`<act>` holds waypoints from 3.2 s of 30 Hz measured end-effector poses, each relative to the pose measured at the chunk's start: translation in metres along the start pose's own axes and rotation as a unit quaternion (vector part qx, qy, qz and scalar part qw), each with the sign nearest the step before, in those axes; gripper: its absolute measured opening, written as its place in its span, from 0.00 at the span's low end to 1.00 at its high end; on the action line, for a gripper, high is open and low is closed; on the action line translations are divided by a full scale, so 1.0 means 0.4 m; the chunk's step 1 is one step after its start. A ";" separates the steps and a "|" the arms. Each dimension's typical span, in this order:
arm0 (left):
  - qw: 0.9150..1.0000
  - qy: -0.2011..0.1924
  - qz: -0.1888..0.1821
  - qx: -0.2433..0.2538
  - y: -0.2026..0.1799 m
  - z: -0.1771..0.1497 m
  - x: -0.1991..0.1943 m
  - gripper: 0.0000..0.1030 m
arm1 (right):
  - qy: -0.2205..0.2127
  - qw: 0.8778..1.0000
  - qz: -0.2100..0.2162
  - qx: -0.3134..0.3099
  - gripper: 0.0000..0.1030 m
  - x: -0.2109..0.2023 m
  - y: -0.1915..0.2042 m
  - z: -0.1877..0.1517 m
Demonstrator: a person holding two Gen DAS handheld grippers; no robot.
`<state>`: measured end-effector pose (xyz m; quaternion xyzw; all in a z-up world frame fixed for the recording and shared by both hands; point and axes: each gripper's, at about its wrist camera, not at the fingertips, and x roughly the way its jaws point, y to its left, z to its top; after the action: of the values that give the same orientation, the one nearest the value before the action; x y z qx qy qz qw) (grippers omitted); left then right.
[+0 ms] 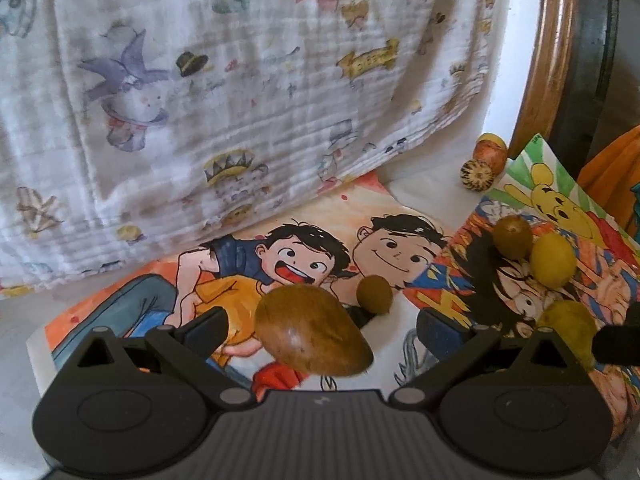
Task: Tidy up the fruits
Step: 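Move left tool to the large brown fruit while right tool approaches the large yellow fruit, then close left gripper on the brown fruit while right gripper grasps the large yellow fruit, then lift and carry both large fruits toward the metal tray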
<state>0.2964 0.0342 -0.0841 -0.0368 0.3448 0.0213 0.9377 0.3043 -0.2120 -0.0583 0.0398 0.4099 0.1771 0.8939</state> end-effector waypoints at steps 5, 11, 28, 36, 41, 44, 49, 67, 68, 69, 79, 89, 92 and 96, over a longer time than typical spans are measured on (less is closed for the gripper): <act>1.000 0.007 0.005 -0.007 0.007 0.010 0.033 0.99 | 0.008 1.000 0.001 0.002 0.99 0.031 -0.009 0.006; 1.000 0.014 0.007 -0.016 0.017 0.008 0.056 0.93 | 0.011 1.000 0.003 0.004 0.99 0.049 -0.016 0.009; 1.000 0.013 -0.015 -0.011 0.030 -0.002 0.051 0.60 | 0.022 1.000 -0.013 0.002 0.99 0.090 -0.033 0.005; 1.000 0.009 -0.012 -0.007 0.029 -0.007 0.047 0.60 | 0.032 0.999 -0.033 -0.003 0.99 0.128 -0.061 0.009; 1.000 0.010 -0.012 -0.007 0.029 -0.005 0.050 0.60 | 0.046 0.998 -0.042 0.002 0.99 0.152 -0.085 0.000; 1.000 0.009 -0.013 -0.004 0.028 -0.005 0.052 0.60 | 0.047 0.998 -0.045 -0.001 0.95 0.157 -0.091 -0.004; 1.000 0.009 -0.013 -0.004 0.029 -0.005 0.051 0.60 | 0.059 0.997 -0.047 -0.010 0.83 0.169 -0.087 -0.008; 1.000 0.007 -0.012 -0.004 0.030 -0.014 0.039 0.60 | 0.076 0.996 -0.028 -0.034 0.61 0.146 -0.056 -0.033; 1.000 0.007 -0.011 -0.004 0.029 -0.013 0.040 0.60 | 0.078 0.996 -0.026 -0.036 0.57 0.145 -0.051 -0.033; 1.000 0.008 -0.011 -0.003 0.028 -0.013 0.040 0.60 | 0.079 0.996 -0.030 -0.043 0.57 0.145 -0.044 -0.033; 1.000 -0.002 -0.009 -0.004 0.023 -0.018 0.027 0.59 | 0.062 0.996 -0.024 -0.057 0.56 0.115 -0.023 -0.034; 1.000 -0.013 -0.015 -0.008 0.026 -0.026 -0.016 0.59 | 0.045 0.997 -0.011 -0.057 0.56 0.075 0.002 -0.029; 1.000 -0.018 -0.017 -0.006 0.024 -0.020 -0.034 0.59 | 0.039 0.998 -0.007 -0.057 0.56 0.059 0.012 -0.026; 0.999 -0.025 -0.021 -0.006 0.019 -0.013 -0.060 0.59 | 0.028 0.998 0.000 -0.059 0.56 0.030 0.028 -0.017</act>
<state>0.2742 0.0411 -0.0730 -0.0490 0.3201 0.0049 0.9461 0.3033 -0.1980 -0.0689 -0.0184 0.4231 0.2017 0.8831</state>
